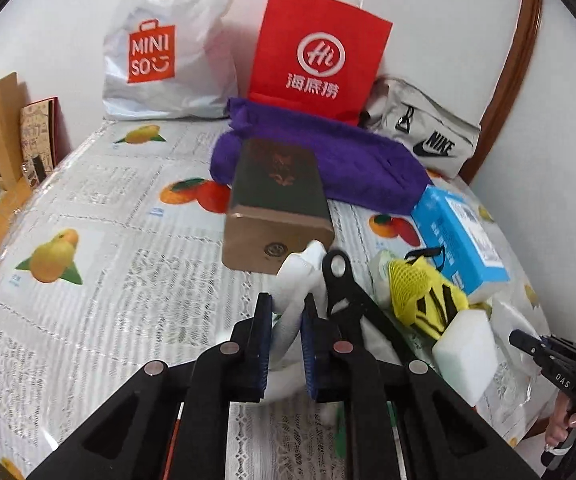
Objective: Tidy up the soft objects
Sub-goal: 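Grasp the white glove with the left gripper while the right gripper holds the mesh bag, then carry the glove and mesh bag in both grippers toward the purple towel, then open both grippers to drop the glove and mesh bag onto the towel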
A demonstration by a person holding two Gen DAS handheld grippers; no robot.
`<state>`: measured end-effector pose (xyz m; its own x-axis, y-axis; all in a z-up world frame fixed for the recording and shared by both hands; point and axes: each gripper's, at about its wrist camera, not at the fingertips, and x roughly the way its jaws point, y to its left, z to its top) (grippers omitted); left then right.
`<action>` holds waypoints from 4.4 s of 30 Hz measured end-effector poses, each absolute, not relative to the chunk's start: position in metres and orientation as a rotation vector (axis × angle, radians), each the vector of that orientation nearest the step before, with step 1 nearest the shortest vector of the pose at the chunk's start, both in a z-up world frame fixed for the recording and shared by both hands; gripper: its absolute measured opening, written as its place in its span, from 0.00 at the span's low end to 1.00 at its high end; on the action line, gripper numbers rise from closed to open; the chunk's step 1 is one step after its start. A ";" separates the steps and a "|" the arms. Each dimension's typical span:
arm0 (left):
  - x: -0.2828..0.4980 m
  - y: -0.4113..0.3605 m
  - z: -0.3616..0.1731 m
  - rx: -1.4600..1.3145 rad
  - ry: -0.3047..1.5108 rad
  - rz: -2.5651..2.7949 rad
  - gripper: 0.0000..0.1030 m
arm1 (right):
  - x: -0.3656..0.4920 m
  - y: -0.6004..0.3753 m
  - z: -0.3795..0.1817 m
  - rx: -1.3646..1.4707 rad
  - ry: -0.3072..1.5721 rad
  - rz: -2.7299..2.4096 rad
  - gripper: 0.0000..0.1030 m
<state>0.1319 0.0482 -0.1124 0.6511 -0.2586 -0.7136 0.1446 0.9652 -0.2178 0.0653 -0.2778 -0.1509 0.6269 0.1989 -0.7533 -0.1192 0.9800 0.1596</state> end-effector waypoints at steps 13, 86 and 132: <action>0.113 0.052 -0.067 -0.148 0.754 -0.236 0.12 | 0.061 -0.271 -0.120 0.099 0.811 0.201 0.07; 0.345 0.016 -0.002 -0.169 0.727 -0.290 0.12 | 0.303 -0.271 -0.079 0.048 0.798 0.159 0.07; 0.390 0.009 -0.072 -0.090 0.969 -0.179 0.65 | 0.357 -0.256 -0.113 0.052 0.957 0.130 0.81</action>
